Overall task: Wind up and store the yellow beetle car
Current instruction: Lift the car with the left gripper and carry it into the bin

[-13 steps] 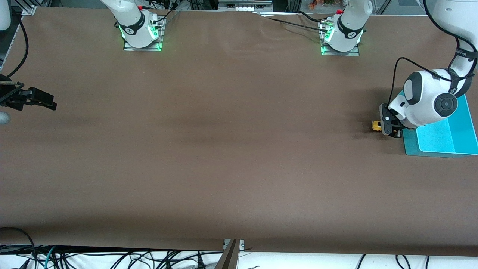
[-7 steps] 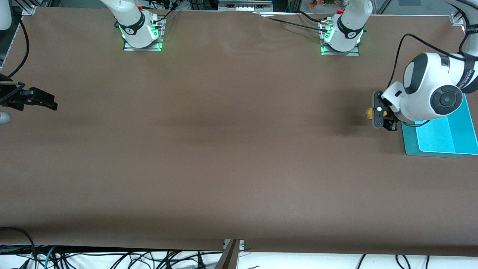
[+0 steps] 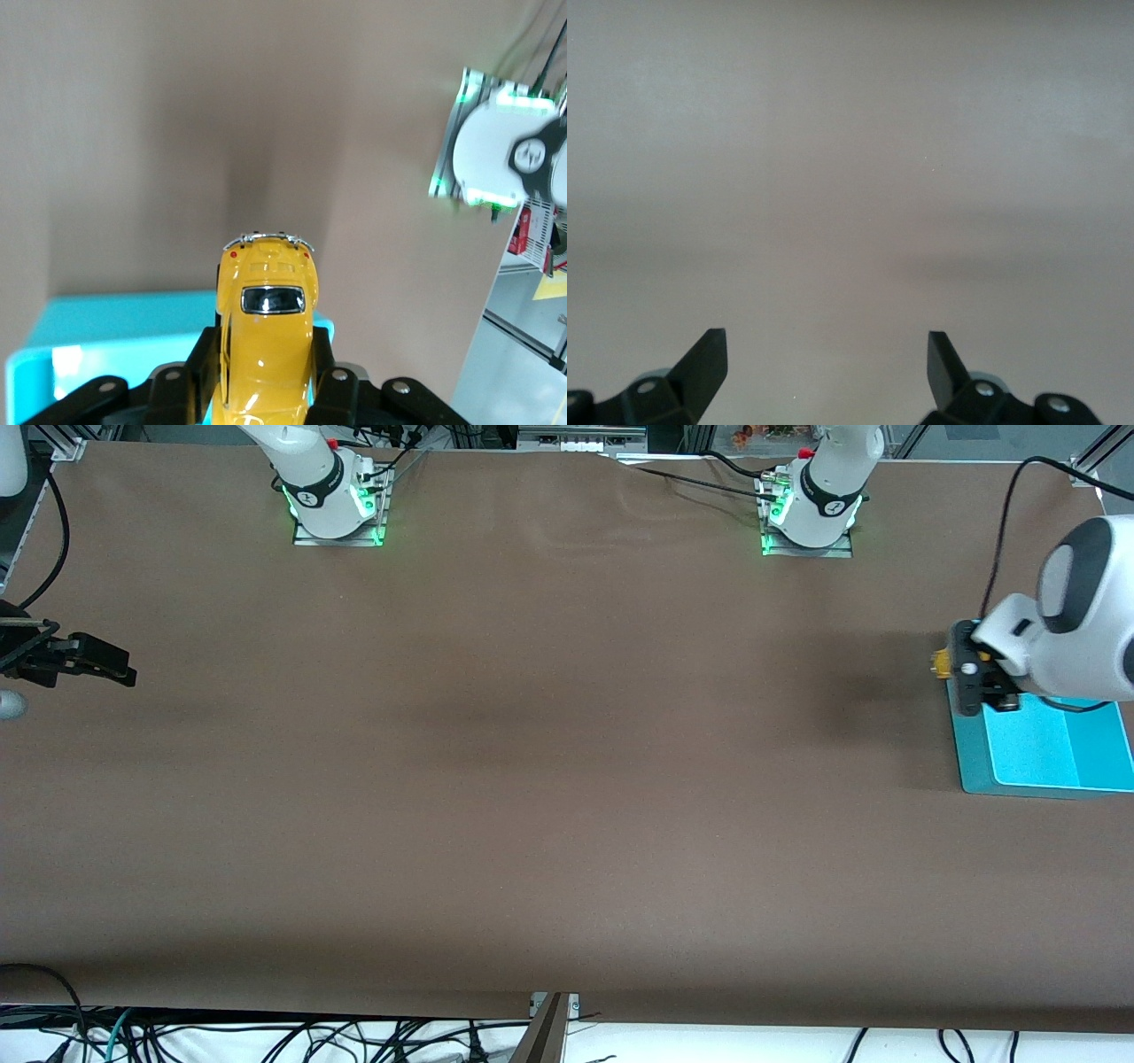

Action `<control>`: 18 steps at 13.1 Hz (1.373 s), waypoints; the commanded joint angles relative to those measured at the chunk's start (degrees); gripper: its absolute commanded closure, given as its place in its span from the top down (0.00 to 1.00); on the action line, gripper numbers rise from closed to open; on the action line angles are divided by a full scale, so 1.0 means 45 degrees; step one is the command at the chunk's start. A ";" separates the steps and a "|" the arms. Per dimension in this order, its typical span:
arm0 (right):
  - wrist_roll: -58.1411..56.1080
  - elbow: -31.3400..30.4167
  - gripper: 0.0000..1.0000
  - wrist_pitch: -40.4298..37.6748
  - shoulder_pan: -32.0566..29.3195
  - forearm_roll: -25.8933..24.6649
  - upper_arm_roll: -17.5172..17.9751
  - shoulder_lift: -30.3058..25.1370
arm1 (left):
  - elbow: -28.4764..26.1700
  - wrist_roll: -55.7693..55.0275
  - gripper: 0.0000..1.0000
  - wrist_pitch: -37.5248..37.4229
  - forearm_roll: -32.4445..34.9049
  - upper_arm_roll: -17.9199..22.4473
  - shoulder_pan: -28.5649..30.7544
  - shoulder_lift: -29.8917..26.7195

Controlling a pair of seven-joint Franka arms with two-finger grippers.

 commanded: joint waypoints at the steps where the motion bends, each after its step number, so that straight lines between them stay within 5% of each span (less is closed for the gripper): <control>1: 0.0143 -0.0139 1.00 -0.0028 -0.0068 0.0179 0.0045 -0.0216 | 0.0258 0.1454 0.20 0.0392 0.1173 -0.0132 0.1300 0.0613; 6: 0.0124 -0.0158 1.00 -0.0028 -0.0068 0.0159 0.0045 -0.0178 | -0.0541 0.3256 0.20 0.3437 0.2073 -0.0113 0.3371 0.1940; 12: 0.0124 -0.0139 1.00 -0.0028 -0.0068 0.0159 0.0026 -0.0177 | -0.3430 0.3647 0.20 0.8512 0.2563 -0.0113 0.5501 0.2234; 15: 0.0124 -0.0139 1.00 -0.0028 -0.0068 0.0179 0.0026 -0.0177 | -0.3962 0.3647 0.27 1.0295 0.3031 -0.0113 0.6088 0.3072; 16: 0.0104 -0.0158 1.00 -0.0028 -0.0068 0.0179 0.0045 -0.0177 | -0.3962 0.3647 0.38 1.0356 0.3051 -0.0113 0.6147 0.3153; 17: 0.0104 -0.0139 1.00 -0.0028 -0.0068 0.0179 0.0026 -0.0177 | -0.3943 0.3647 0.61 1.0356 0.3052 -0.0113 0.6148 0.3134; 18: 0.0104 -0.0139 1.00 -0.0028 -0.0068 0.0179 0.0026 -0.0158 | -0.3904 0.3685 0.99 1.0337 0.3071 -0.0132 0.6129 0.3057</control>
